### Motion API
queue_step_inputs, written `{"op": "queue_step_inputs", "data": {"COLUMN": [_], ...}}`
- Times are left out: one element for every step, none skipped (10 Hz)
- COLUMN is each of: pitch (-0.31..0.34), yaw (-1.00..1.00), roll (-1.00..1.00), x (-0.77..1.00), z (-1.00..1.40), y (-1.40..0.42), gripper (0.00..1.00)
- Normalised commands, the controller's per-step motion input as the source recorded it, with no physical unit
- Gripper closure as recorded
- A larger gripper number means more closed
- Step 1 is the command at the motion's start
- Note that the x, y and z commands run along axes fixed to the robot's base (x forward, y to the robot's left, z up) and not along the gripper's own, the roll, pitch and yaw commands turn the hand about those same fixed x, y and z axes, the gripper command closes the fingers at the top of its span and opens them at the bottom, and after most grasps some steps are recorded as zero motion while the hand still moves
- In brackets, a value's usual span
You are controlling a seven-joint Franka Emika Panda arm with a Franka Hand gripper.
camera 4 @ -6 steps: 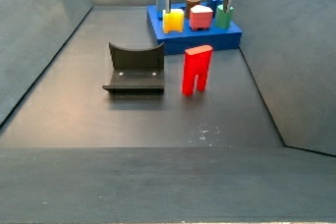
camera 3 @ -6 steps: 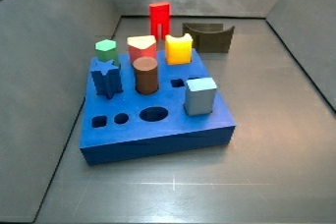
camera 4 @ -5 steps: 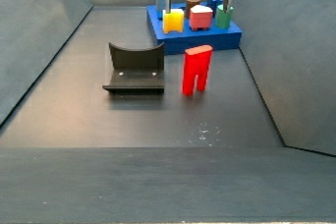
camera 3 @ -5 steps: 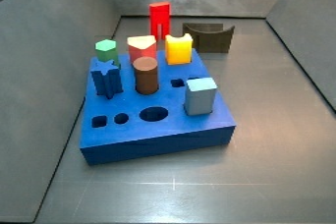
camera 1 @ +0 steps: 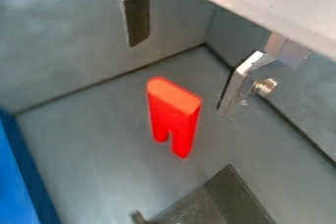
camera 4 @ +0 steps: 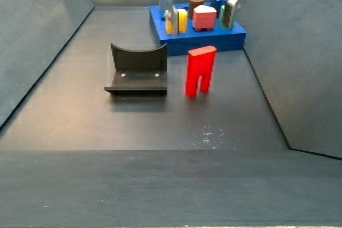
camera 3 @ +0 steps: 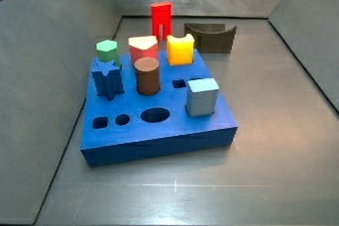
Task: Pick up the square-circle object. Move up. Rotate the square-circle object. Move to above the board. Insert the square-circle object.
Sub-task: Pick up the square-circle object.
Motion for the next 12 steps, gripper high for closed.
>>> {"op": "queue_step_inputs", "data": {"pitch": [-0.079,-0.08,-0.006,-0.019,-0.043,-0.083,-0.101,-0.119,-0.039,-0.003,-0.031,-0.064], "yaw": [0.86,0.32,0.02,0.0,0.0,0.0,0.0,0.0,0.0,0.0,0.0,0.0], "roll": [0.12,0.1,0.05,0.2,0.3,0.23,0.14,0.0,0.0,-0.03,-0.08,-0.06], "x": [0.0,0.0,-0.01,-0.03,-0.09,-0.04,-0.03,0.0,0.0,0.0,0.0,-0.17], "z": [-0.57,-0.44,-0.06,-0.39,-0.78,-0.79,-0.66,-0.45,-0.14,-0.03,0.0,-0.06], "y": [-0.07,-0.04,-0.03,-0.14,-0.07,-0.01,0.0,0.0,0.0,0.08,0.15,0.14], "gripper": [0.0,0.0,0.0,0.0,0.0,0.0,0.0,0.0,0.0,0.0,0.0,0.0]}}
